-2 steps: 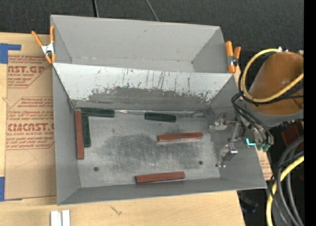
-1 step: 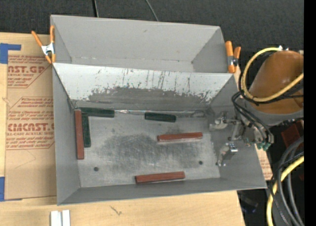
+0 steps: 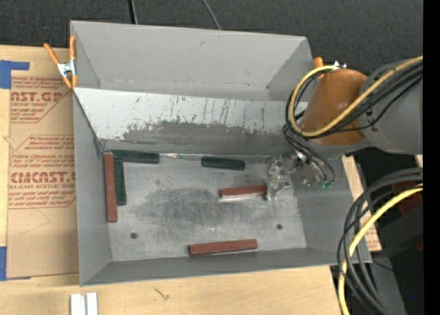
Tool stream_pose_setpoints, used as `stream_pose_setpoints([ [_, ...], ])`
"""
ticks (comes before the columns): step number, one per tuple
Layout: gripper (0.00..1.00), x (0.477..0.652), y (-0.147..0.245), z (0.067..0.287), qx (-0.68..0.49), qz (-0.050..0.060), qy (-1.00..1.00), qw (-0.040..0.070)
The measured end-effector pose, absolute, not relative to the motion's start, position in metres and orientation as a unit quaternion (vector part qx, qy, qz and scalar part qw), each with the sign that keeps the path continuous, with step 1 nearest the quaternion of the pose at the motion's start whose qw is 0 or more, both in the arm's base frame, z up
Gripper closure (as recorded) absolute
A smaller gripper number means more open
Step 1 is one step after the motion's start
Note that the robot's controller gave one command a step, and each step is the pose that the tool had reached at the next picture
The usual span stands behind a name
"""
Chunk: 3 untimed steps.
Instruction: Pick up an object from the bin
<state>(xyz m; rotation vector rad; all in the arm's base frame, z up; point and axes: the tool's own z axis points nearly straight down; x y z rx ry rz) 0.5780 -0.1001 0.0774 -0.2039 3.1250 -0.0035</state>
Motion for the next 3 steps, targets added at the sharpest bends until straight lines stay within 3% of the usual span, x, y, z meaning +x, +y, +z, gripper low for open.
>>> stream_pose_setpoints([
  [2,1.0,0.575,-0.098,0.081,-0.063,-0.002,0.998,0.004],
  [3,1.0,0.546,-0.108,0.11,-0.134,0.0,0.991,0.004],
])
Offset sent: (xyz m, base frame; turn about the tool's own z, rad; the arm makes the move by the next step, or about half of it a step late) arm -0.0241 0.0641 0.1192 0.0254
